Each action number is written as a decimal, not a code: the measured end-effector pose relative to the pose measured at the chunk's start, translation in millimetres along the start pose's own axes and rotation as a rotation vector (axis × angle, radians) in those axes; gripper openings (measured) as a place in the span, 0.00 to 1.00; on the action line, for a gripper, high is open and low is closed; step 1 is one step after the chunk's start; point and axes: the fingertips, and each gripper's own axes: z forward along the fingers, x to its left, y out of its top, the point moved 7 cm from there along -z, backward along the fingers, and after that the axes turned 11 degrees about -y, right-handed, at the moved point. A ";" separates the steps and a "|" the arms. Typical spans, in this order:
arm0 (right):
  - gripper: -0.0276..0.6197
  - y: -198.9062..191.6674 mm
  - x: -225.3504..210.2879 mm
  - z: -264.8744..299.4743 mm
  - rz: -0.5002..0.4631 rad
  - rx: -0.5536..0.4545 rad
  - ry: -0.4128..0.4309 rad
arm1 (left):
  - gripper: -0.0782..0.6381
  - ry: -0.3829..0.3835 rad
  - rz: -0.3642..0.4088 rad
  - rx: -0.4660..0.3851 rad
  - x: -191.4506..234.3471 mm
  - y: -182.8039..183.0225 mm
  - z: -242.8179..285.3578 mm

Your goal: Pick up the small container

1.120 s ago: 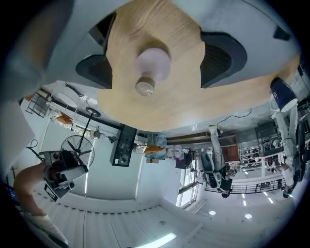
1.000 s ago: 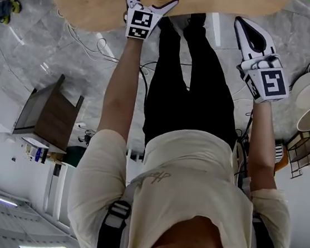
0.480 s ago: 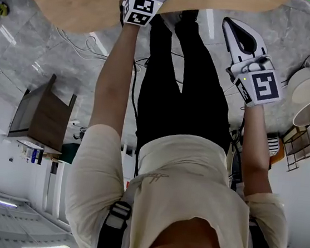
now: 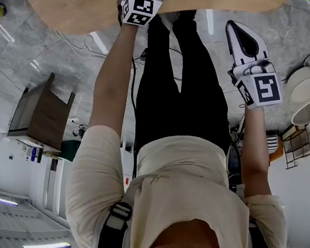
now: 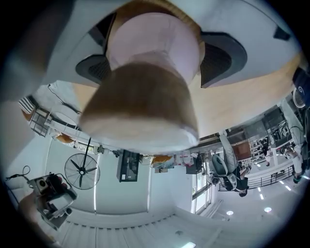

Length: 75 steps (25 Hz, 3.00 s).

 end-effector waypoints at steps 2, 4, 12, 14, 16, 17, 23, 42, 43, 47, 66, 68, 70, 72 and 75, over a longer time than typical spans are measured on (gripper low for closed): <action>0.04 -2.3 -0.1 2.4 -0.001 0.008 0.009 | 0.92 0.009 0.000 0.002 -0.2 -1.0 2.3; 0.04 -2.6 1.7 5.3 -0.007 0.010 0.017 | 0.92 0.011 0.003 0.003 0.3 -1.5 3.3; 0.04 -1.3 2.8 15.2 0.034 0.014 0.035 | 0.91 0.001 0.029 -0.002 3.7 0.4 2.8; 0.04 -1.3 1.5 17.9 0.035 0.020 0.035 | 0.91 0.001 0.029 0.002 4.5 -0.5 3.4; 0.04 -1.3 -0.2 20.2 0.035 0.024 0.036 | 0.91 0.000 0.031 0.008 5.2 -0.9 3.6; 0.04 -1.3 -1.5 20.6 0.037 0.025 0.035 | 0.90 -0.004 0.036 0.009 4.5 -0.5 3.8; 0.04 1.9 -5.5 20.3 0.098 0.017 0.029 | 0.71 -0.083 0.120 0.021 -8.1 6.1 5.1; 0.04 5.5 7.1 11.9 0.195 -0.009 0.026 | 0.69 -0.069 0.066 0.012 3.6 32.1 -25.1; 0.04 10.2 8.7 7.9 0.192 -0.017 0.027 | 0.69 -0.069 0.062 0.011 1.6 36.8 -32.5; 0.04 38.4 20.2 -13.9 0.179 -0.055 0.036 | 0.69 -0.066 0.040 0.002 -12.1 59.3 -75.2; 0.04 169.5 99.4 -156.3 0.042 -0.231 0.109 | 0.69 0.040 0.007 -0.123 -94.7 250.8 -320.1; 0.04 178.7 99.9 -172.9 0.031 -0.249 0.110 | 0.69 0.046 0.018 -0.137 -105.6 273.9 -339.5; 0.04 188.9 101.6 -188.3 0.020 -0.270 0.111 | 0.69 0.052 0.029 -0.156 -113.8 296.2 -358.2; 0.04 199.6 106.6 -203.0 0.004 -0.298 0.113 | 0.69 0.057 0.036 -0.180 -120.4 314.5 -377.9; 0.04 213.6 116.3 -224.2 -0.024 -0.343 0.114 | 0.69 0.064 0.058 -0.223 -128.7 338.0 -407.1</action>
